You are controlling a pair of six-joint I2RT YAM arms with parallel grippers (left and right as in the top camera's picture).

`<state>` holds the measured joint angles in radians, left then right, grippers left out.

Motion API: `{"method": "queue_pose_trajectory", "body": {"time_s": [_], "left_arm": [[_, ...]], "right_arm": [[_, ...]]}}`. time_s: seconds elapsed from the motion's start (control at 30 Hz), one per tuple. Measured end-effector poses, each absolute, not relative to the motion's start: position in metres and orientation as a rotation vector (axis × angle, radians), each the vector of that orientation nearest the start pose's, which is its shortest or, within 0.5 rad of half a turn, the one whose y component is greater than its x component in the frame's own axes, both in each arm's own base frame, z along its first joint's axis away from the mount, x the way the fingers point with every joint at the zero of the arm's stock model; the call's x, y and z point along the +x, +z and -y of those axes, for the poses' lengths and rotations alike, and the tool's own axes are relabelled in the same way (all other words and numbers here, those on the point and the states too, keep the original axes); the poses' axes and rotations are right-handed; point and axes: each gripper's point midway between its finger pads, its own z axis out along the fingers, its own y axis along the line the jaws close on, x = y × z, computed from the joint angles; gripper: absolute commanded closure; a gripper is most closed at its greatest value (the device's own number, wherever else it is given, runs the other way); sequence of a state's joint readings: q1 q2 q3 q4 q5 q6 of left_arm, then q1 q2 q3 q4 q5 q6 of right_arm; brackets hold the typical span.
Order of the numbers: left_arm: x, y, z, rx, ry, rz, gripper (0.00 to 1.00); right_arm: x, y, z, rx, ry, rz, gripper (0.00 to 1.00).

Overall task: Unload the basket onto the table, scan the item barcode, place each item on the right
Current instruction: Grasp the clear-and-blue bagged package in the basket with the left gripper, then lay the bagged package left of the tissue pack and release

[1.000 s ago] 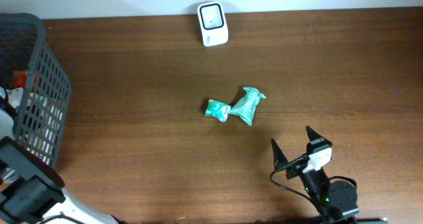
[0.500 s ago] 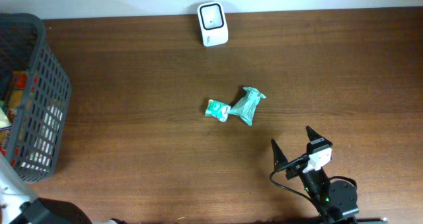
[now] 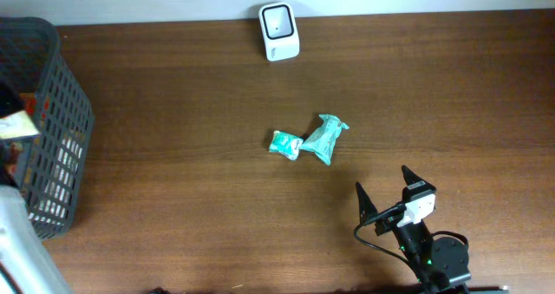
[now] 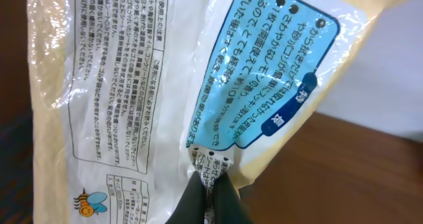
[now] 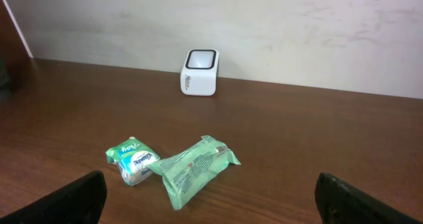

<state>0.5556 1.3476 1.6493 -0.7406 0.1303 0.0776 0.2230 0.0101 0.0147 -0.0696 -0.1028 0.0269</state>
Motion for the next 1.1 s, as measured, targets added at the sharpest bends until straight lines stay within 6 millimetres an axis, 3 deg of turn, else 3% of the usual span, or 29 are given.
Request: {"method": "queue_pose_trajectory", "body": {"time_s": [0.1, 0.13, 0.2, 0.27, 0.37, 0.47, 0.53, 0.73, 0.8, 0.83, 0.87, 0.9, 0.93, 1.1], "left_arm": [[0.34, 0.413, -0.129, -0.271, 0.185, -1.982, 1.0], [0.339, 0.408, -0.097, -0.201, 0.117, -2.021, 1.0], [0.34, 0.394, -0.066, -0.133, 0.051, -2.087, 1.0], [0.346, 0.361, -0.004, 0.035, -0.087, -2.212, 1.0], [0.355, 0.308, 0.046, 0.152, -0.191, -2.361, 1.0], [0.363, 0.23, 0.101, 0.255, -0.281, -2.558, 1.0], [0.372, 0.167, 0.133, 0.248, -0.32, -2.709, 1.0], [0.382, 0.062, 0.182, -0.047, -0.366, -2.933, 1.0], [0.38, 0.045, 0.191, -0.117, -0.369, -2.962, 1.0], [0.378, 0.038, 0.194, -0.161, -0.369, -2.98, 0.52], [0.377, 0.035, 0.197, -0.19, -0.369, -2.988, 0.23], [0.376, 0.034, 0.198, -0.211, -0.372, -2.989, 0.05], [0.376, 0.034, 0.2, -0.218, -0.375, -2.99, 0.0], [0.369, 0.041, 0.215, -0.156, -0.474, -3.013, 0.01]], "right_arm": [[0.235, 0.161, -0.071, -0.24, 0.275, -1.625, 0.01], [0.235, 0.161, -0.071, -0.239, 0.275, -1.625, 0.01], [0.235, 0.161, -0.071, -0.239, 0.275, -1.625, 0.01], [0.235, 0.161, -0.071, -0.239, 0.275, -1.625, 0.01], [0.235, 0.161, -0.071, -0.239, 0.275, -1.625, 0.01], [0.235, 0.161, -0.071, -0.239, 0.275, -1.625, 0.01], [0.235, 0.161, -0.071, -0.24, 0.275, -1.625, 0.01], [0.235, 0.161, -0.071, -0.239, 0.275, -1.626, 0.01], [0.235, 0.161, -0.071, -0.24, 0.275, -1.626, 0.01], [0.235, 0.161, -0.071, -0.24, 0.275, -1.626, 0.01], [0.235, 0.161, -0.071, -0.24, 0.275, -1.626, 0.01], [0.235, 0.161, -0.071, -0.239, 0.275, -1.626, 0.01], [0.235, 0.161, -0.071, -0.239, 0.275, -1.626, 0.01], [0.235, 0.161, -0.071, -0.24, 0.275, -1.626, 0.01]]}}
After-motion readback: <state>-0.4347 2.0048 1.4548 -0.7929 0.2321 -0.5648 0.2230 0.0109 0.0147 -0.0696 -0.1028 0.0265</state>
